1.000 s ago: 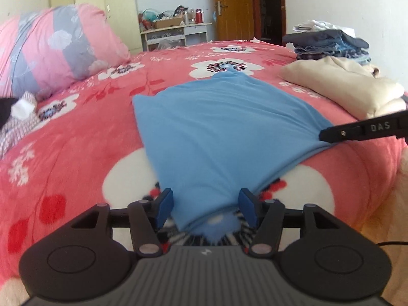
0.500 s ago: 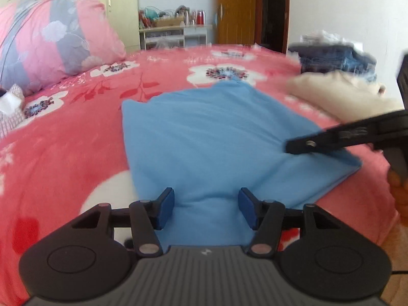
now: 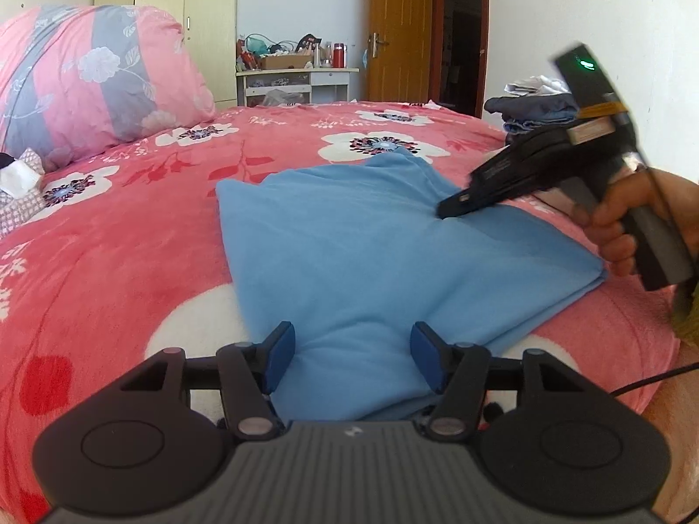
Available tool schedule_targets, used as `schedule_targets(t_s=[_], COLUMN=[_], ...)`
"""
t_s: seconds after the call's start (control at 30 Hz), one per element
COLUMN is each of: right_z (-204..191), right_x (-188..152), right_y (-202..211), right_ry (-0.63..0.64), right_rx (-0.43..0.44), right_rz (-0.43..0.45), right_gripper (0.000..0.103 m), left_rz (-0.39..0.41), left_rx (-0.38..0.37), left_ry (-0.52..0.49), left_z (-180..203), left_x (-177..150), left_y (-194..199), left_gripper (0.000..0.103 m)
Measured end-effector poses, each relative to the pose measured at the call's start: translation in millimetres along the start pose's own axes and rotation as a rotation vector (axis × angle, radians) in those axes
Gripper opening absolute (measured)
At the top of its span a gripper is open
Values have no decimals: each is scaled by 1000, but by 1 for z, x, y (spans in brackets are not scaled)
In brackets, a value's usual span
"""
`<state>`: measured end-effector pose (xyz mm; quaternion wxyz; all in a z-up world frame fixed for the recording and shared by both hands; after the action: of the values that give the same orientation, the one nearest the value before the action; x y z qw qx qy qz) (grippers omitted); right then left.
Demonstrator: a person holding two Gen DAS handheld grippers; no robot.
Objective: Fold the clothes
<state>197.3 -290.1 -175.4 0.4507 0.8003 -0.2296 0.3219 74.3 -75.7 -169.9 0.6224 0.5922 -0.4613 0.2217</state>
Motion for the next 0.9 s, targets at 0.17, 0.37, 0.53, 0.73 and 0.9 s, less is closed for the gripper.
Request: schedule_targets(t_s=[0.17, 0.37, 0.53, 0.73, 0.9], right_z=[-6, -3, 41, -3, 65], right_x=[36, 68, 71, 89, 90], right_y=[4, -35, -48, -52, -65], right_ry=[2, 25, -58, 98, 18], right_rx=[11, 11, -74, -49, -252], right_rz=[50, 18, 8, -22, -53], right_gripper=[9, 8, 2, 6, 9], left_rz=[12, 25, 36, 50, 58], left_rx=[-5, -10, -23, -31, -36], left_ry=[10, 22, 28, 33, 38], left_z=[-1, -1, -3, -3, -4], left_x=[-2, -4, -5, -8, -9], left_y=[2, 4, 5, 6, 7], left_gripper=[61, 61, 61, 61, 61])
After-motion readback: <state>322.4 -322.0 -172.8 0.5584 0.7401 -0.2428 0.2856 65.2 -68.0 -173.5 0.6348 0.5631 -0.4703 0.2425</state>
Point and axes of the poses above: each gripper's, at about its wrist camera, not at the fingertips, and y roughly against the way its jaws point, z to its right, x to its top, the point moved 10 cm from there along -y, roughly the way its jaws point, and after that the axes turned 14 degrees about x, right-handed, at the moved point
